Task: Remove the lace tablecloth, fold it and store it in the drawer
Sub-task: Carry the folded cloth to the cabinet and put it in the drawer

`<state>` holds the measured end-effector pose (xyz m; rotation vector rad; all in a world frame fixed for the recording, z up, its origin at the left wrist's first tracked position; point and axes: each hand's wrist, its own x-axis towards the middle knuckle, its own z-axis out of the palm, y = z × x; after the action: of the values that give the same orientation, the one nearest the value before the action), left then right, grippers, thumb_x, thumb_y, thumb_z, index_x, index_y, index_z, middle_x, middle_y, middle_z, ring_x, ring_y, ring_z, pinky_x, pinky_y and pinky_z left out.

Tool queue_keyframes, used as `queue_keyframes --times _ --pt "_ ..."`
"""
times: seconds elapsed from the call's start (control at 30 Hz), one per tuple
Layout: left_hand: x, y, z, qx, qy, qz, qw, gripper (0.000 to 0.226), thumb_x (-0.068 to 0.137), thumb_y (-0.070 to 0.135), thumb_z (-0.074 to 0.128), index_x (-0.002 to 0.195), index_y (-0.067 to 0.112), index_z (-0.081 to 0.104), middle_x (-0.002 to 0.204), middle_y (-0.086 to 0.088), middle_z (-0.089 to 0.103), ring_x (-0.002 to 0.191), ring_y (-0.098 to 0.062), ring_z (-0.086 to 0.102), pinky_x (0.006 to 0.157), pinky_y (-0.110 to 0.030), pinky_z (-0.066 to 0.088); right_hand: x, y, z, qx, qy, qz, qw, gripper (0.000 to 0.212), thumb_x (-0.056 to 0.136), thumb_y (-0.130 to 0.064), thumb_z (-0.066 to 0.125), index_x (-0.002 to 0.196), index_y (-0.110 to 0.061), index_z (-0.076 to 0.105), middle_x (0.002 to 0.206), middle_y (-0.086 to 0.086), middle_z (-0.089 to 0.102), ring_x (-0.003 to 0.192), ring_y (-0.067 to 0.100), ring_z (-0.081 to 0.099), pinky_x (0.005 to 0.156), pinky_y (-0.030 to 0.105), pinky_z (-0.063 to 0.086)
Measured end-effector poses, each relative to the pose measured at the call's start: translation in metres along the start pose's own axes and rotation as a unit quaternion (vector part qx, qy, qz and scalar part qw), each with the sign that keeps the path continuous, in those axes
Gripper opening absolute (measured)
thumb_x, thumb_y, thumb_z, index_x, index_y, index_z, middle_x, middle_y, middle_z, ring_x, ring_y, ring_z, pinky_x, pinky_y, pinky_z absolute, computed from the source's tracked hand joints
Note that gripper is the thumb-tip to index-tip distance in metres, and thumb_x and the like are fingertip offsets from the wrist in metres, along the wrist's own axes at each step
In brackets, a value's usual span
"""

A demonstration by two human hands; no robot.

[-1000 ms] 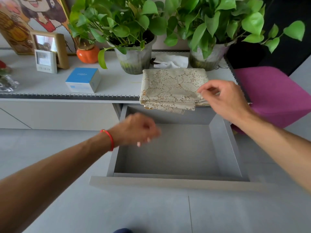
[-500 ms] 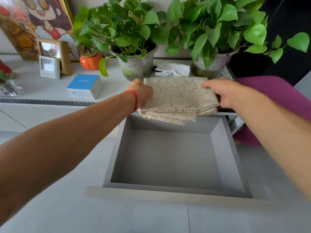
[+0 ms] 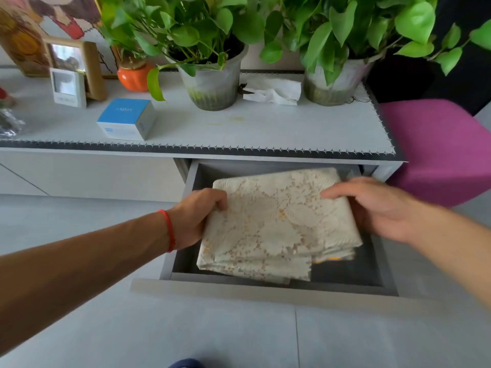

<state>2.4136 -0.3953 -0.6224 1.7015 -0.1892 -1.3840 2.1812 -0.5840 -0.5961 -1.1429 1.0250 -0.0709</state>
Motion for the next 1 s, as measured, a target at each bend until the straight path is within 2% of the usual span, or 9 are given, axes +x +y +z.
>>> queue_keyframes --times 0.1,0.27,0.4,0.47,0.53,0.63,0.8,0.9,1.0 --pt "0.027 -0.012 -0.001 0.075 0.031 -0.013 0.997 0.020 0.090 -0.006 0.050 0.105 -0.004 0.062 0.121 -0.029 0.067 0.112 -0.043 0.066 0.107 -0.054 0.052 0.038 0.035 0.003 -0.068 0.087 0.023 0.994 0.043 0.087 0.005 0.071 0.128 0.007 0.058 0.121 0.023 0.073 0.116 0.036 0.069 0.111 0.050 0.049" --pt "0.068 -0.025 0.004 0.197 0.063 0.023 0.978 0.035 0.094 -0.003 0.061 0.128 -0.006 0.061 0.130 -0.023 0.067 0.118 -0.039 0.066 0.103 -0.054 0.055 0.086 0.066 0.007 -0.236 0.131 0.029 0.963 0.041 0.090 -0.013 0.069 0.129 -0.005 0.060 0.132 0.016 0.066 0.123 0.032 0.061 0.105 0.040 0.050" --pt "0.071 -0.025 -0.003 0.484 0.094 0.082 0.866 0.051 0.092 0.021 0.066 0.138 0.006 0.052 0.134 -0.018 0.061 0.121 -0.036 0.061 0.099 -0.038 0.054 0.080 0.065 0.006 -0.431 0.124 0.008 0.894 0.030 0.091 -0.028 0.065 0.116 -0.012 0.058 0.119 0.010 0.068 0.095 0.019 0.064 0.074 0.034 0.053" --pt "0.057 -0.022 -0.001 0.568 0.062 0.153 0.806 0.054 0.092 0.027 0.064 0.142 0.015 0.052 0.137 -0.016 0.060 0.122 -0.033 0.060 0.099 -0.035 0.051 0.071 0.067 0.006 -0.532 0.111 -0.035 0.838 0.049 0.093 -0.031 0.063 0.137 -0.011 0.051 0.133 0.010 0.062 0.110 0.025 0.066 0.092 0.040 0.057" --pt "0.033 -0.022 0.009 0.586 0.016 0.218 0.780 0.049 0.092 0.040 0.062 0.137 0.021 0.058 0.137 -0.011 0.061 0.117 -0.027 0.062 0.095 -0.034 0.050 0.059 0.070 0.010 -0.580 0.104 -0.109 0.801 0.061 0.097 -0.030 0.060 0.151 -0.011 0.039 0.152 0.012 0.047 0.130 0.028 0.057 0.106 0.040 0.049" --pt "-0.006 -0.027 0.026 0.576 -0.072 0.291 0.761 0.065 0.088 0.073 0.044 0.131 0.027 0.060 0.136 -0.001 0.062 0.114 -0.020 0.061 0.098 -0.043 0.052 0.038 0.065 0.018 -0.578 0.017 -0.148 0.802 0.056 0.098 -0.031 0.061 0.150 -0.020 0.043 0.153 0.005 0.045 0.133 0.022 0.054 0.110 0.041 0.047" --pt "-0.033 -0.039 0.039 0.671 -0.258 0.267 0.642 0.085 0.083 0.070 0.064 0.151 0.034 0.029 0.148 0.004 0.046 0.129 -0.018 0.046 0.111 -0.040 0.043 0.000 0.048 0.034 -0.535 -0.201 -0.107 0.814 0.036 0.093 -0.036 0.071 0.127 -0.029 0.064 0.118 -0.011 0.069 0.109 0.009 0.065 0.098 0.030 0.053" --pt "-0.034 -0.045 0.043 0.676 -0.239 0.292 0.633 0.083 0.084 0.051 0.073 0.150 0.031 0.026 0.145 0.001 0.047 0.126 -0.019 0.047 0.110 -0.042 0.046 -0.014 0.043 0.036 -0.541 -0.248 -0.083 0.799 0.042 0.090 -0.045 0.070 0.128 -0.031 0.059 0.117 -0.011 0.069 0.109 0.011 0.065 0.100 0.038 0.053" --pt "-0.035 -0.044 0.042 0.690 -0.179 0.373 0.594 0.071 0.081 0.053 0.071 0.140 0.029 0.039 0.135 0.003 0.052 0.120 -0.018 0.049 0.105 -0.038 0.048 -0.019 0.036 0.032 -0.508 -0.256 -0.085 0.818 0.047 0.093 -0.039 0.074 0.136 -0.029 0.057 0.124 -0.012 0.070 0.117 0.004 0.065 0.107 0.033 0.051"
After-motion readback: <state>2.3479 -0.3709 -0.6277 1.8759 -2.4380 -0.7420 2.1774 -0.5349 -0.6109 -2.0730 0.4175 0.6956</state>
